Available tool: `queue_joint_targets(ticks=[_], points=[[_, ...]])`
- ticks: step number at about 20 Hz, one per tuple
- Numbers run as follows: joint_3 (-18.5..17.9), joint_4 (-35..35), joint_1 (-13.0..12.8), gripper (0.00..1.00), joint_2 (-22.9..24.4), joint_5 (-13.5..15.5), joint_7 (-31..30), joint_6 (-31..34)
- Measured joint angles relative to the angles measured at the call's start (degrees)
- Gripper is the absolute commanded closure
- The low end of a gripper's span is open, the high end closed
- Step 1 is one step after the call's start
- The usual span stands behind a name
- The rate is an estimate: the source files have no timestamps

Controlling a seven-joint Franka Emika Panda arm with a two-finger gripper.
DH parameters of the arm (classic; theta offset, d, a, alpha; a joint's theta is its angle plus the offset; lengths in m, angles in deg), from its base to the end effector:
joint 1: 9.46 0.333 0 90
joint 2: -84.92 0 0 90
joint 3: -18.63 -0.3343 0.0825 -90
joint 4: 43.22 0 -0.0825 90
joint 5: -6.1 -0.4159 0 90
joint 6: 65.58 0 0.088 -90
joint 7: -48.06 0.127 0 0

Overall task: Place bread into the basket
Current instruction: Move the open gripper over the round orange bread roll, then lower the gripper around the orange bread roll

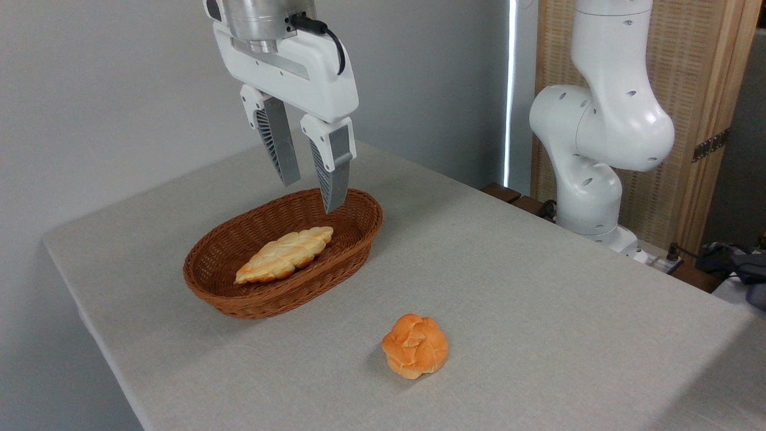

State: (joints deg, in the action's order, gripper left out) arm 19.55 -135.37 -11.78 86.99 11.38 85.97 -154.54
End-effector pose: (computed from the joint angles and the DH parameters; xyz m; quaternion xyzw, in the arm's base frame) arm 0.5703 -0.0443 0.6238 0.9351 -0.3514 0.0043 0.0466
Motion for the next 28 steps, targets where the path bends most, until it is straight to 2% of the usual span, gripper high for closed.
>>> queue_joint_targets(ticks=[6, 8, 11, 15, 18, 22, 26, 28], points=[[-1.85, -1.54, 0.05, 0.0, 1.58, 0.0, 0.02, -2.61], [-2.13, -5.4, 0.05, 0.0, 3.77, -0.01, 0.02, -6.17], [-2.18, -15.06, 0.05, 0.0, 9.81, -0.01, 0.02, -13.11], [-2.37, -22.27, 0.06, 0.0, 15.28, -0.73, 0.02, -16.24], [-3.38, -24.58, 0.07, 0.0, 16.27, -3.15, 0.57, -18.64], [-4.02, -28.0, 0.09, 0.0, 16.34, -3.84, 2.4, -24.41], [-6.44, -31.11, 0.25, 0.0, 16.32, -7.09, 6.92, -27.9], [-8.15, -31.86, 0.28, 0.0, 16.3, -7.82, 8.56, -28.83]])
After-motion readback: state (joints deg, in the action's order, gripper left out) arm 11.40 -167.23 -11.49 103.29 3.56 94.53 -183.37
